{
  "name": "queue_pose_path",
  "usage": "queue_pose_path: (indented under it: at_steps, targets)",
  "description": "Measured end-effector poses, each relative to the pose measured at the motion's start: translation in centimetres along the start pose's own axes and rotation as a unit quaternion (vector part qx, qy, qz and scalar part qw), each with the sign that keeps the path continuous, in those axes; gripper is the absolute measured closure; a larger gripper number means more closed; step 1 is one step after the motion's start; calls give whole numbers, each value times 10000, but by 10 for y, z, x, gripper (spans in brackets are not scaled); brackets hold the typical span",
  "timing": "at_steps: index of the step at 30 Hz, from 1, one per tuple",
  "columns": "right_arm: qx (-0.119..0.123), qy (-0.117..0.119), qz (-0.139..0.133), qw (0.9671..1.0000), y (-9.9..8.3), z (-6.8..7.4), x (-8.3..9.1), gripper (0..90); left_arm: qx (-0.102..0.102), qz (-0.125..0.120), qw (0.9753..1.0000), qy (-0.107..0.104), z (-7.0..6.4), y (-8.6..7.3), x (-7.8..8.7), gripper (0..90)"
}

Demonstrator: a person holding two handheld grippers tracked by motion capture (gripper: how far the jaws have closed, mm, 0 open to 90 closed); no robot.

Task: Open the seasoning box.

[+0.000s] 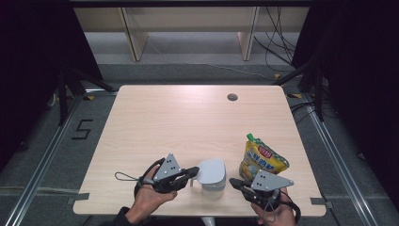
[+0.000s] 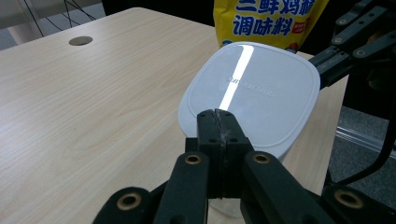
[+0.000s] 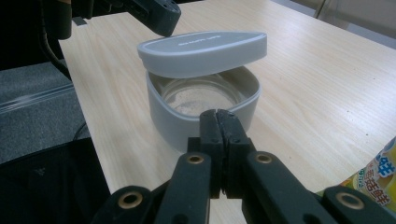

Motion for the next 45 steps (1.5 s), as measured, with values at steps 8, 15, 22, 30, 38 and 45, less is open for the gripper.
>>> queue_pose_path:
  at_steps: [8,15,22,30,38,45]
  targets:
    - [75,59,-38,9999,6,2,-3,900,9,12,10000,9,1,-1,0,889]
    - [107,48,-126,9999,13,5,-5,900,7,4,10000,26,0,-1,1,889]
    - [201,87,-135,9997,19,7,-7,900,65,11,9999,95,3,0,8,826]
    - [177,27,-223,9996,26,10,-9,900,237,230,9993,148,1,-20,25,473]
    - [369,-16,-338,9987,38,19,-10,900,358,408,9984,171,2,-42,37,360]
    - [528,-44,-399,9978,47,23,-13,900,289,637,9973,218,4,-56,33,309]
Point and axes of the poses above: each handheld gripper's, and its own axes: x roughly backward along the jaws, y roughly out of its top, z roughly to its left, the point moved 1 cm from there along -x, roughly forward along the jaws, and after that the axes turned 11 degrees about -y, right-handed, at the moved point
